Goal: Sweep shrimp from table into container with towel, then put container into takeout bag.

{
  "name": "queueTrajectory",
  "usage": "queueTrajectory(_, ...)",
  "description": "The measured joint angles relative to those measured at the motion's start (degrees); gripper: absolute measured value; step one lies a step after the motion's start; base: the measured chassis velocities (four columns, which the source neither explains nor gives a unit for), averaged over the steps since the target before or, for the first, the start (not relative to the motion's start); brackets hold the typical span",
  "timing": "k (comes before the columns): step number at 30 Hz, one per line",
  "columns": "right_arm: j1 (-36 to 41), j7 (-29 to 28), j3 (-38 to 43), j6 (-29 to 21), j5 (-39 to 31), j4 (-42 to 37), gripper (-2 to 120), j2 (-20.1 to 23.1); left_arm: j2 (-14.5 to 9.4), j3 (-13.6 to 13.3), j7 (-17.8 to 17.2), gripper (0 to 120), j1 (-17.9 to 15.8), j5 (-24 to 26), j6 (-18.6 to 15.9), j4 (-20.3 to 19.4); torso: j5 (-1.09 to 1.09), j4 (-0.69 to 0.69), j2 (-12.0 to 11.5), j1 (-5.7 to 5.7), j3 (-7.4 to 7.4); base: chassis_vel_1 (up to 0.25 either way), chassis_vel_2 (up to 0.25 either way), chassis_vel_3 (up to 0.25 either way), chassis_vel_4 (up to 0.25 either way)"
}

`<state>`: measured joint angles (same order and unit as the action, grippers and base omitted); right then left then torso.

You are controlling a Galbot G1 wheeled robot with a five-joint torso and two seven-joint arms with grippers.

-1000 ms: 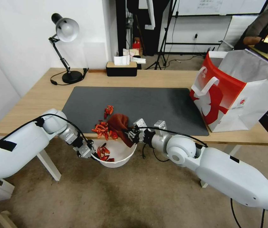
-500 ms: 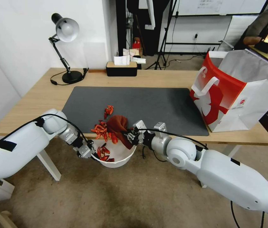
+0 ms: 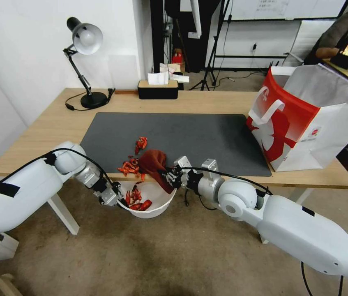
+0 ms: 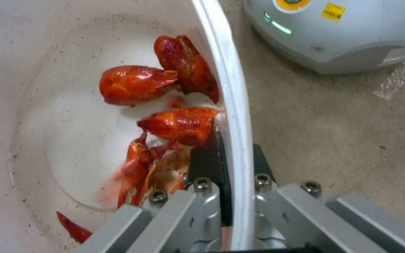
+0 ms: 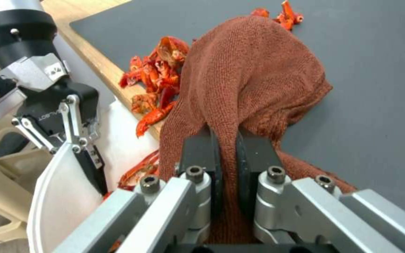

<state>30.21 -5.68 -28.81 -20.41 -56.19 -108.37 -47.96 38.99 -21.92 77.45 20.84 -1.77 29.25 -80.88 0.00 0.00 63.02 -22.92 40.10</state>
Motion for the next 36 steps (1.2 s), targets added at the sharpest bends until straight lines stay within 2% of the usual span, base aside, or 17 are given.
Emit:
queueTrajectory(15, 1.6, 0.0, 1.0, 0.0, 0.0, -1.8, 5, 0.9, -0.6, 0.3, 0.0, 0, -0.1, 0.4, 0.0, -0.2, 0.00, 0.00, 0.0, 0.00, 0.00, 0.000, 0.000, 0.000, 0.000)
queueTrajectory(36, 7.4, 0.5, 3.4, 0.1, 1.4, -6.2, 5, 3.2, 0.4, -0.3, 0.0, 0, -0.5, 0.3, -0.1, 0.3, 0.01, 0.00, 0.0, 0.00, 0.00, 0.000, 0.000, 0.000, 0.000)
